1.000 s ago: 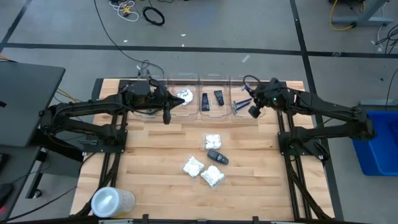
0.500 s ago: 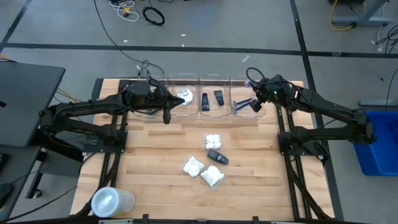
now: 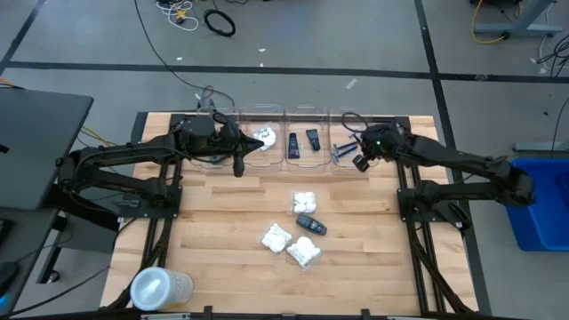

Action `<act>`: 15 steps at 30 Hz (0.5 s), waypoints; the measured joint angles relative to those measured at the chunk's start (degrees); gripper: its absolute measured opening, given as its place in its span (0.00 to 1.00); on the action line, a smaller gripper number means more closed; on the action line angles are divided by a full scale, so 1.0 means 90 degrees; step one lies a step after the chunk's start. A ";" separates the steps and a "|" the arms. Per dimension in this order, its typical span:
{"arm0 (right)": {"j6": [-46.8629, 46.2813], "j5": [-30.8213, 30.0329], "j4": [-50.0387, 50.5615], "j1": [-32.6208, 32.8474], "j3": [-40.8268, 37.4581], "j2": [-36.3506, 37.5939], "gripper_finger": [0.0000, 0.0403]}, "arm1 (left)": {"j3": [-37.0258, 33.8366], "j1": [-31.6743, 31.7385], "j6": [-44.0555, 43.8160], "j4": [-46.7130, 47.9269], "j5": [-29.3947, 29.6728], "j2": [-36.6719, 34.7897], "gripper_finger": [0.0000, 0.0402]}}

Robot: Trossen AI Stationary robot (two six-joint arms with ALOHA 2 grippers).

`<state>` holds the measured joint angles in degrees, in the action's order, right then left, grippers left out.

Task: Pick & Place Travel size toiletries
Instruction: Put the blue razor into the right transparent bin

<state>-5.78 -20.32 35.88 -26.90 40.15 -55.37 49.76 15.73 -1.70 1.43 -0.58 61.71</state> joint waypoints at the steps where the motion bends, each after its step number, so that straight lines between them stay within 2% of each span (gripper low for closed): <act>1: -0.0001 0.0003 -0.0050 -0.0013 -0.0088 0.0000 0.11 | 0.0000 0.0000 -0.0002 -0.0001 -0.0001 0.0000 0.05; 10: -0.0001 -0.0003 -0.0228 -0.0073 -0.0246 0.0002 0.11 | 0.0000 0.0002 -0.0002 -0.0001 0.0000 0.0001 0.05; 15: 0.0009 -0.0004 -0.0719 -0.0144 -0.0246 0.0002 0.11 | 0.0000 0.0000 -0.0002 -0.0002 0.0000 0.0000 0.05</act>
<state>-5.69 -20.36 29.41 -28.20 37.93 -55.35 49.76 15.73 -1.72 1.41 -0.58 61.71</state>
